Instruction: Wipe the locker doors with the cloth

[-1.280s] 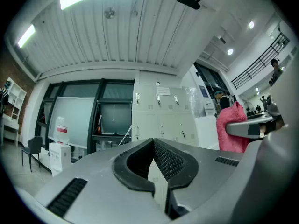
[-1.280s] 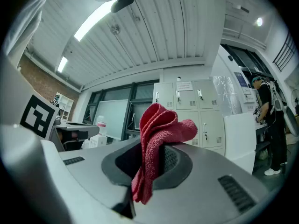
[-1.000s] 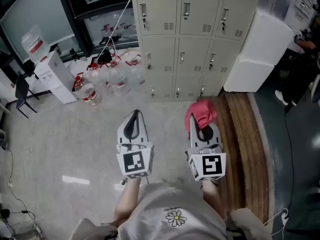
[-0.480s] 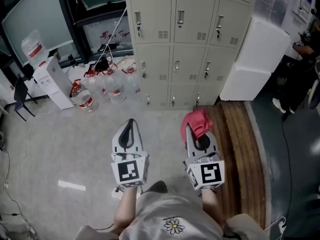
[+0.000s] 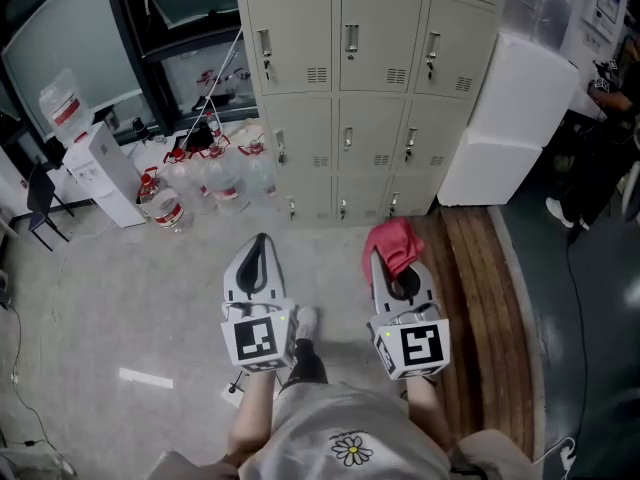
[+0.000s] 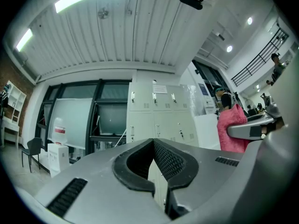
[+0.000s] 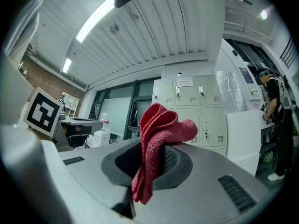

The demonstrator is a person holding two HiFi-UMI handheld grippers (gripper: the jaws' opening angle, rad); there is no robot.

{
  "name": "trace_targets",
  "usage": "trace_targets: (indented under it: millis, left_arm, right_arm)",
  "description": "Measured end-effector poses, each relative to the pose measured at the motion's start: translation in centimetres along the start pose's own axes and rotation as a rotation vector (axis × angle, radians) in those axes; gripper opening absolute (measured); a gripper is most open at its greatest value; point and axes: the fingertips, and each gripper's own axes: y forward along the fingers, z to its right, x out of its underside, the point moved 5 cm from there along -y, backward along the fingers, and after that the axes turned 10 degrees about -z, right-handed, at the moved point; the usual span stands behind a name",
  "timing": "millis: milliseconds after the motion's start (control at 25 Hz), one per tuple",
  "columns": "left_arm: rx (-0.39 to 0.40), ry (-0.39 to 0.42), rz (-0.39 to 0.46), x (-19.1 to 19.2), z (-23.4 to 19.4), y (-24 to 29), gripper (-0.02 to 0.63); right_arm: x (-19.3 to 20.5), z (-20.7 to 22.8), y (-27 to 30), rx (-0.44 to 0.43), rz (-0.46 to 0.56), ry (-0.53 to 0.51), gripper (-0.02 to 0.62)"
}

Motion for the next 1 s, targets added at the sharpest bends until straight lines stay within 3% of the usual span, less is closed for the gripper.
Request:
trace_targets:
  millis: [320,1000]
  left_arm:
    - [0.024,-0.006,-0.005,0.6,-1.5,6.4,0.017]
    - [0.092,-0.012,0.089,-4.1,-12.8,29.2,0.017]
  right_arm:
    - [0.9,1.8,6.2,0.008,-0.016,0.016,0.026]
    - [-5.4,5.0,30.4,0.077,0.046,-0.014,0.026]
